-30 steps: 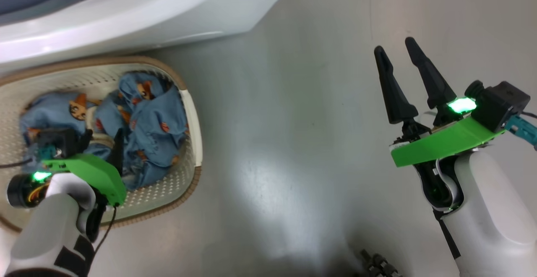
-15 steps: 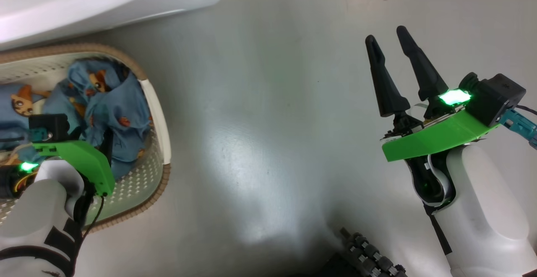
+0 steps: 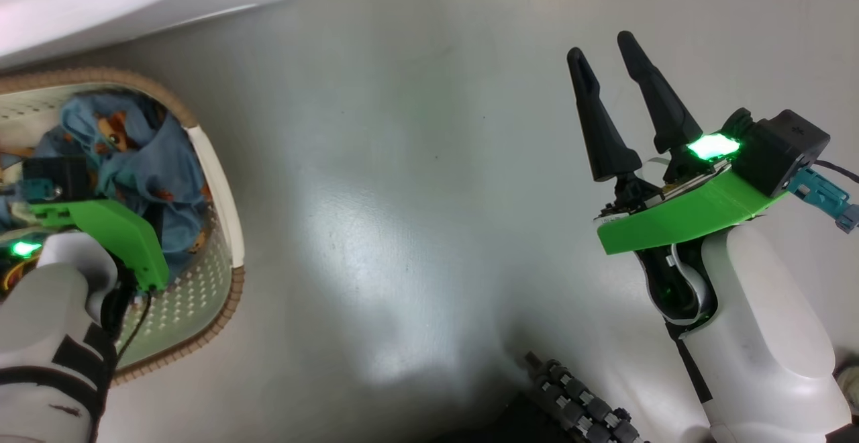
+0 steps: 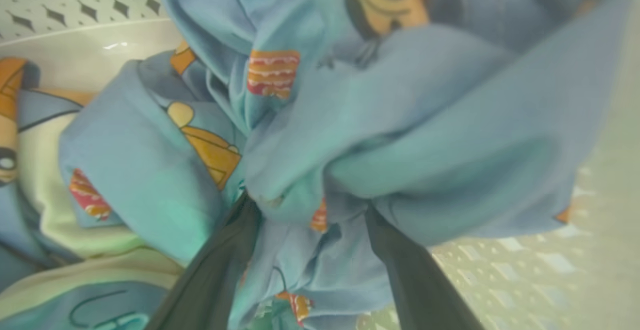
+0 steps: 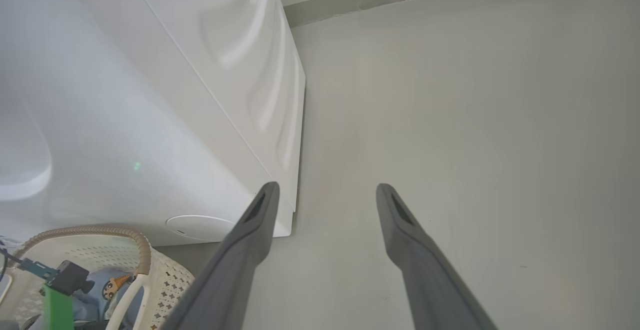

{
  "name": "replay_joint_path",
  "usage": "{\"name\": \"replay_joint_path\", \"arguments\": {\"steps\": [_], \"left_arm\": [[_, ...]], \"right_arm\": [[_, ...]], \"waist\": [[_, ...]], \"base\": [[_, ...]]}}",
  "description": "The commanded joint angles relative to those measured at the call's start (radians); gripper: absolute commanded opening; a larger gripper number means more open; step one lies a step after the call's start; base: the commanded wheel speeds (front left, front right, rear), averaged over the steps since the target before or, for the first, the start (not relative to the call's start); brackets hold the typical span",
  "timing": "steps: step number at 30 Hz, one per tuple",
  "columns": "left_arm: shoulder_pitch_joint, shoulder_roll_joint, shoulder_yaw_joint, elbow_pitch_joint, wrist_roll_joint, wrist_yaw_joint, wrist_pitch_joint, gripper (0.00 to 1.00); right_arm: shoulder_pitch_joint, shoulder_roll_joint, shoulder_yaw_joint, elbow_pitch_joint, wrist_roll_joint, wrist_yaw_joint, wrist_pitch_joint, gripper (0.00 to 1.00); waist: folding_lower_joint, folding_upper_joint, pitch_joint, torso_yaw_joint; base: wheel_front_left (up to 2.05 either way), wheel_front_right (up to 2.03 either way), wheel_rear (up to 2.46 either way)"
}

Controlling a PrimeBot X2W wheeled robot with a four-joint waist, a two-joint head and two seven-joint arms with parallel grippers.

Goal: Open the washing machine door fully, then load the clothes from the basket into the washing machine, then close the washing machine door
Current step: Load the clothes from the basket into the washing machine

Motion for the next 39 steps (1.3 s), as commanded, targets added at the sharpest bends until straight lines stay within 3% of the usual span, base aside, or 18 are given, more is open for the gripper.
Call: {"name": "replay_joint_path", "arguments": {"steps": [1,2,3,4,6,19,39], "left_arm": [[0.0,0.029,0.01,0.009,-0.014,-0.002,0.007,1.0],[-0.003,0.028,0.007,0.014,-0.022,-0.002,0.015,0.88],[-0.006,0.029,0.003,0.018,-0.029,-0.002,0.025,0.61],[-0.009,0.031,-0.003,0.023,-0.033,-0.002,0.034,0.47],[-0.014,0.034,-0.013,0.026,-0.041,-0.002,0.038,0.0],[0.032,0.037,-0.056,0.008,-0.116,-0.002,-0.024,0.0],[0.214,0.04,-0.169,-0.172,-0.266,-0.002,-0.162,0.0]], "right_arm": [[0.031,-0.001,0.015,-0.022,-0.003,0.002,-0.012,1.0],[0.032,-0.001,0.015,-0.022,-0.003,0.002,-0.012,1.0],[0.033,0.0,0.015,-0.022,-0.003,0.002,-0.012,1.0],[0.034,0.001,0.016,-0.022,-0.003,0.002,-0.012,1.0],[0.035,0.003,0.017,-0.021,-0.004,0.002,-0.012,1.0],[0.036,0.009,0.007,-0.015,-0.006,0.002,-0.012,1.0],[0.089,-0.019,-0.01,0.009,-0.007,0.002,-0.012,1.0]], "waist": [[0.0,0.0,0.004,-0.008],[0.0,0.0,0.005,-0.01],[0.0,0.0,0.005,-0.012],[0.0,0.0,0.005,-0.014],[0.0,0.0,0.004,-0.017],[0.0,0.0,-0.058,0.002],[0.0,0.0,-0.297,0.112]], "base": [[0.0,0.0,0.0],[0.0,0.0,0.0],[0.0,0.0,0.0],[0.0,0.0,0.0],[0.0,0.0,0.0],[0.0,0.0,0.0],[0.0,0.0,0.0]]}}
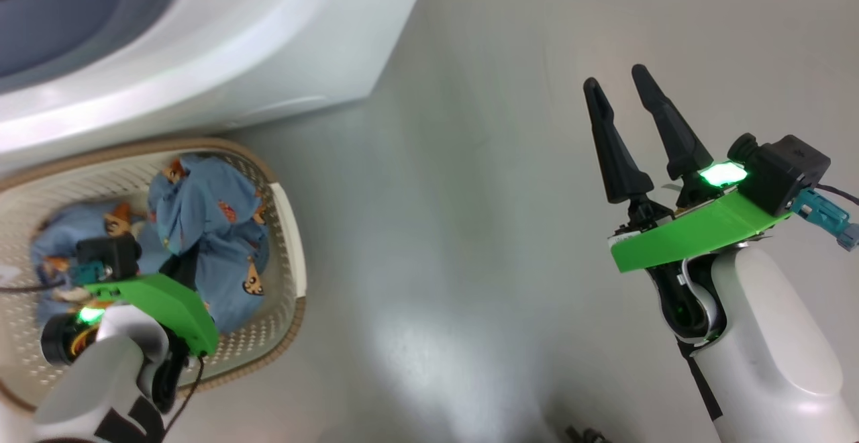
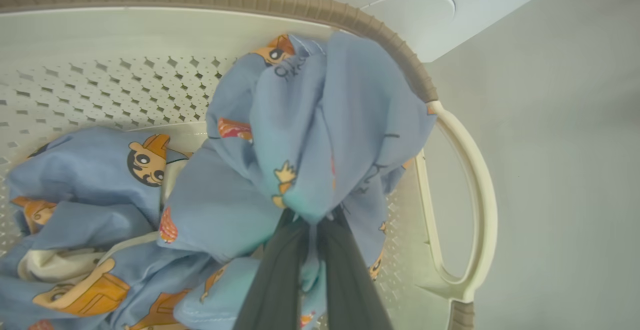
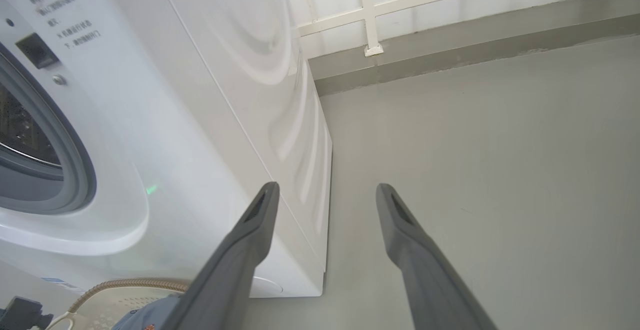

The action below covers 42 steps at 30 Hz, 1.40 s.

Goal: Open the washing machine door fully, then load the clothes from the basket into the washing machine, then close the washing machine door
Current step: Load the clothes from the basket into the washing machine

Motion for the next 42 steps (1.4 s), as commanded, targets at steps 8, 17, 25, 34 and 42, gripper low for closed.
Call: {"name": "replay_joint_path", "arguments": {"steps": [8,17,25,34,42], "left_arm": [[0.126,0.04,0.068,-0.154,-0.022,-0.002,-0.025,0.0],[0.257,0.026,0.195,-0.314,0.061,-0.002,-0.025,0.0],[0.388,-0.007,0.309,-0.494,0.155,0.007,-0.025,0.0],[0.483,-0.023,0.378,-0.699,0.225,0.045,-0.025,0.0],[0.552,-0.014,0.413,-0.843,0.321,0.138,-0.025,0.0]], "right_arm": [[0.097,-0.035,0.003,0.0,-0.008,0.002,-0.012,1.0],[0.157,-0.068,0.004,0.015,-0.008,0.002,-0.012,1.0],[0.226,-0.094,0.01,0.032,-0.003,0.002,-0.012,1.0],[0.279,-0.114,0.013,0.04,0.0,0.002,-0.012,1.0],[0.318,-0.133,0.001,0.038,-0.002,0.002,-0.012,1.0]], "waist": [[0.0,0.0,-0.198,0.113],[0.0,0.0,-0.331,0.169],[0.0,0.0,-0.462,0.211],[0.0,0.0,-0.553,0.237],[0.0,0.0,-0.609,0.243]], "base": [[0.0,0.0,0.0],[0.0,0.0,0.0],[0.0,0.0,0.0],[0.0,0.0,0.0],[0.0,0.0,0.0]]}}
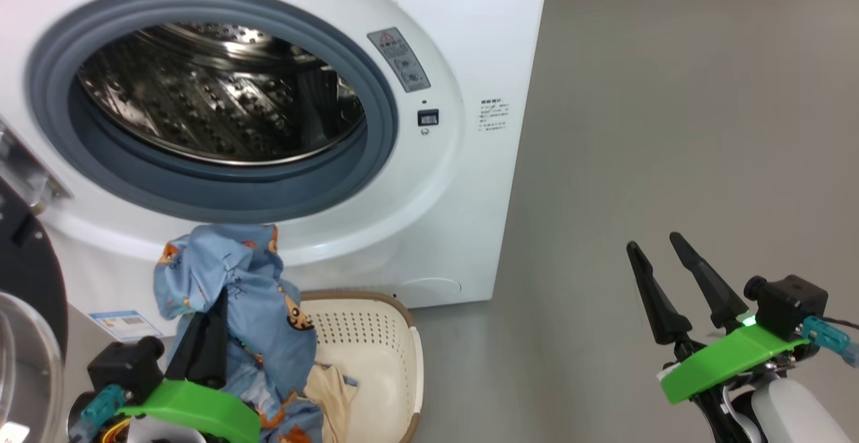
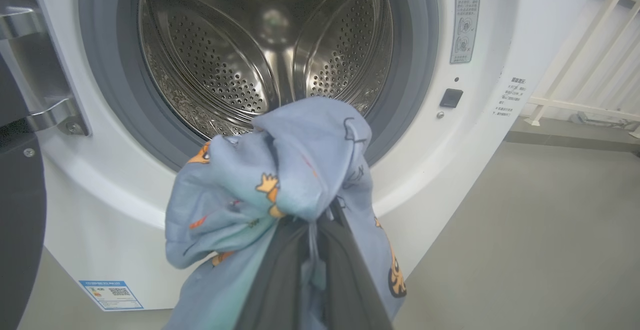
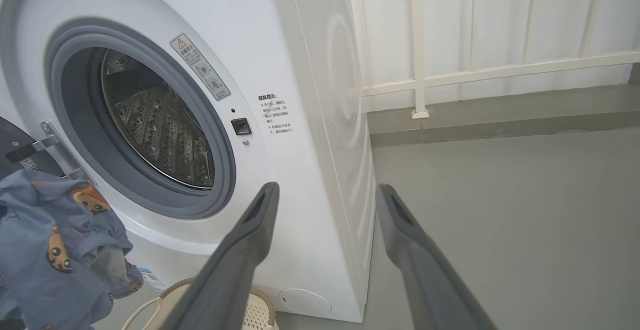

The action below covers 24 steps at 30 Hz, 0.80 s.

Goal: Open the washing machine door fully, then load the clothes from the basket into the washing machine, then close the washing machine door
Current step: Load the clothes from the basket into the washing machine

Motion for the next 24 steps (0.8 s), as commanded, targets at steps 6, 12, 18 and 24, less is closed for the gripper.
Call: {"name": "replay_joint_path", "arguments": {"steps": [6,12,18,24], "left_arm": [[0.033,0.01,0.059,-0.12,0.038,0.039,-0.009,0.0],[0.049,0.007,0.069,-0.163,0.054,0.053,-0.009,0.0],[0.042,0.006,0.067,-0.165,0.057,0.057,-0.009,0.0],[0.008,0.009,0.063,-0.133,0.067,0.044,-0.009,0.0]], "right_arm": [[0.033,-0.015,0.004,-0.029,-0.005,0.002,-0.012,1.0],[0.031,-0.015,-0.006,-0.039,-0.007,0.002,-0.012,1.0],[0.027,-0.019,-0.006,-0.042,-0.009,0.002,-0.012,1.0],[0.02,-0.019,-0.001,-0.043,-0.008,0.002,-0.012,1.0]], "waist": [[0.0,0.0,-0.039,0.01],[0.0,0.0,-0.031,0.008],[0.0,0.0,-0.025,0.011],[0.0,0.0,-0.018,0.01]], "base": [[0.0,0.0,0.0],[0.0,0.0,0.0],[0.0,0.0,0.0],[0.0,0.0,0.0]]}}
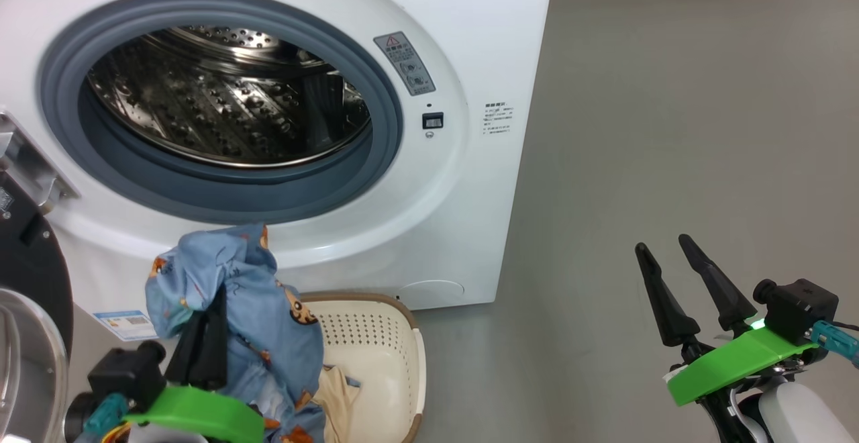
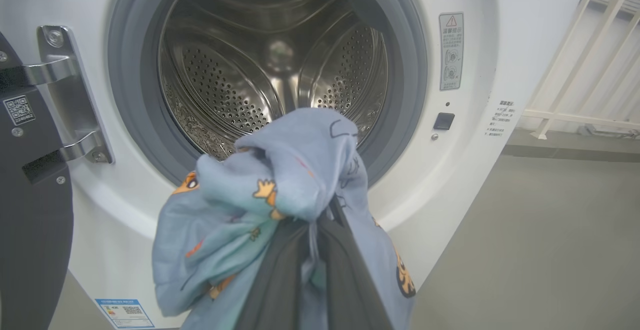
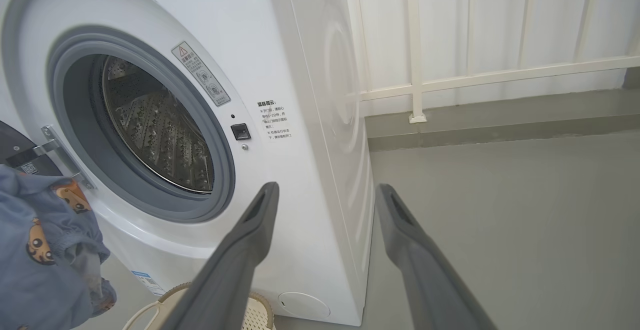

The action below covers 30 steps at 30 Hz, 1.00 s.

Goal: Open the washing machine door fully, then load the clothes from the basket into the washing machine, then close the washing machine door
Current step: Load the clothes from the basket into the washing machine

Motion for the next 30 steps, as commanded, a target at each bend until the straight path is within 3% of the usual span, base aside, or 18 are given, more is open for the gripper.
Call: {"name": "replay_joint_path", "arguments": {"steps": [1,14,25,30], "left_arm": [[-0.06,0.021,0.036,-0.01,0.013,-0.005,-0.007,0.0],[-0.357,0.033,0.058,0.192,0.033,-0.08,-0.007,0.0],[-0.688,0.046,0.12,0.492,0.045,-0.137,-0.007,0.0],[-0.843,0.078,0.156,0.632,0.059,-0.151,-0.007,0.0]], "right_arm": [[-0.009,-0.013,0.022,-0.026,-0.007,0.002,-0.012,1.0],[-0.056,-0.015,0.042,-0.047,-0.007,0.002,-0.012,1.0],[-0.133,0.004,0.063,-0.096,-0.017,0.002,-0.012,1.0],[-0.175,0.022,0.065,-0.125,-0.019,0.002,-0.012,1.0]], "waist": [[0.0,0.0,0.004,-0.002],[0.0,0.0,0.108,-0.053],[0.0,0.0,0.314,-0.149],[0.0,0.0,0.439,-0.208]], "base": [[0.0,0.0,0.0],[0.0,0.0,0.0],[0.0,0.0,0.0],[0.0,0.0,0.0]]}}
